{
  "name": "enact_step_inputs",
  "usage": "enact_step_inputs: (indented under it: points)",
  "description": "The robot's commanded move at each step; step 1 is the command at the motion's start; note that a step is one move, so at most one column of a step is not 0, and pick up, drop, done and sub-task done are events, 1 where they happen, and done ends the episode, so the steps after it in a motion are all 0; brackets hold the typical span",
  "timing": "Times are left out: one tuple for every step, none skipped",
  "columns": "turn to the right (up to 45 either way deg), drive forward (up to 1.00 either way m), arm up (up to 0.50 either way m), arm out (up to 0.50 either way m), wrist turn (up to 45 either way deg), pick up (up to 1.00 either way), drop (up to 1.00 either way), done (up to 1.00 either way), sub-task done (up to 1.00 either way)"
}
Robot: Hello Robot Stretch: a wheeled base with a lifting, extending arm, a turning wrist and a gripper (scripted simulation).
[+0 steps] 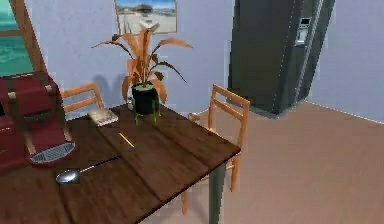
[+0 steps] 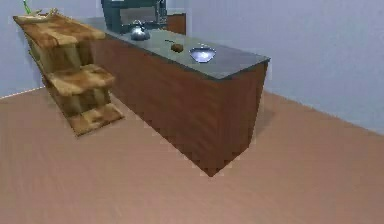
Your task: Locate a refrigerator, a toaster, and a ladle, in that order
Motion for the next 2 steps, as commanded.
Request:
enact_step_inputs:
  points:
    - [-30.0, 0.0, 0.0, 0.0, 0.0, 0.0, 0.0, 0.0, 0.0]
    - [0.0, 0.0, 0.0, 0.0, 0.0, 0.0, 0.0, 1.0, 0.0]
